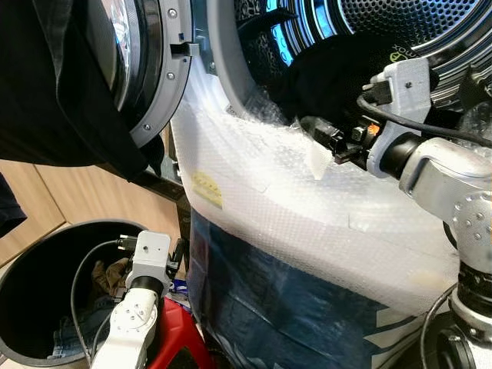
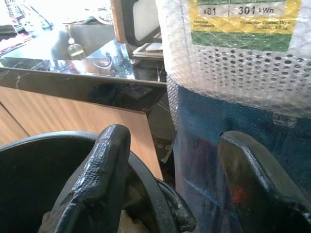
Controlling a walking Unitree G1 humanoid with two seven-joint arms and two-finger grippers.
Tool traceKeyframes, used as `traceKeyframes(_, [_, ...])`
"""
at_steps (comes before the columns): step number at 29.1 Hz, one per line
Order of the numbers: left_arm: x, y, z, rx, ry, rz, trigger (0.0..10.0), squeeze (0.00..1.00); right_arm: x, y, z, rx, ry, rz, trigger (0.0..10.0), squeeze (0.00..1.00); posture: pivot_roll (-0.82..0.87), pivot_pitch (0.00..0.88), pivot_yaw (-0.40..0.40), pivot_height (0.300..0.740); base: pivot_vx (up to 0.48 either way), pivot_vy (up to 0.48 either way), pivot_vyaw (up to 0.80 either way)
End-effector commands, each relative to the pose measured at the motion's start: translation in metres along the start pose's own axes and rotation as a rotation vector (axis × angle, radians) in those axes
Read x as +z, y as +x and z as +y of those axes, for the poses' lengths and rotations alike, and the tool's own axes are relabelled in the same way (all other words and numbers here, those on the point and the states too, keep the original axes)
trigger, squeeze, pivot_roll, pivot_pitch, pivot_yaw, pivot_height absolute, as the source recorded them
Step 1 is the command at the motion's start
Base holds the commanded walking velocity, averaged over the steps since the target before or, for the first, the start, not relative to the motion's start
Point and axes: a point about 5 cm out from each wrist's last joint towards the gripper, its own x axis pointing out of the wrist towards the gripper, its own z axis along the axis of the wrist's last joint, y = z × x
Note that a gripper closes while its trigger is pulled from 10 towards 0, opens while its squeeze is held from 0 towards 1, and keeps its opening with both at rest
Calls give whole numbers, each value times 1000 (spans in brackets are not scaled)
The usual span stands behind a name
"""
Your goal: Clothes washing
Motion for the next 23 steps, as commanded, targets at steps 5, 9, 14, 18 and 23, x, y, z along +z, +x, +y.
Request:
traceKeyframes(5, [0, 1, 2, 3, 2, 8, 10000, 0, 6, 12, 8, 83, 30, 37, 10000, 0, 28, 50, -24, 740, 0, 0, 0])
traceKeyframes(9, [0, 1, 2, 4, 2, 8, 10000, 0, 9, 16, 11, 103, 51, 31, 10000, 0, 27, 48, -25, 740, 0, 0, 0])
traceKeyframes(14, [0, 0, 2, 6, 3, 7, 10000, 0, 17, 28, 11, 106, 90, 1, 10000, 0, 29, 48, -25, 740, 0, 0, 0])
traceKeyframes(18, [1, 0, 3, 7, 3, 5, 10000, 0, 18, 37, 7, 73, 125, -5, 10000, 0, 34, 46, -22, 740, 0, 0, 0])
traceKeyframes(23, [3, 1, 3, 10, 2, -2, 10000, 0, 16, 51, -11, -37, 170, -5, 10000, 0, 46, 43, -25, 740, 0, 0, 0])
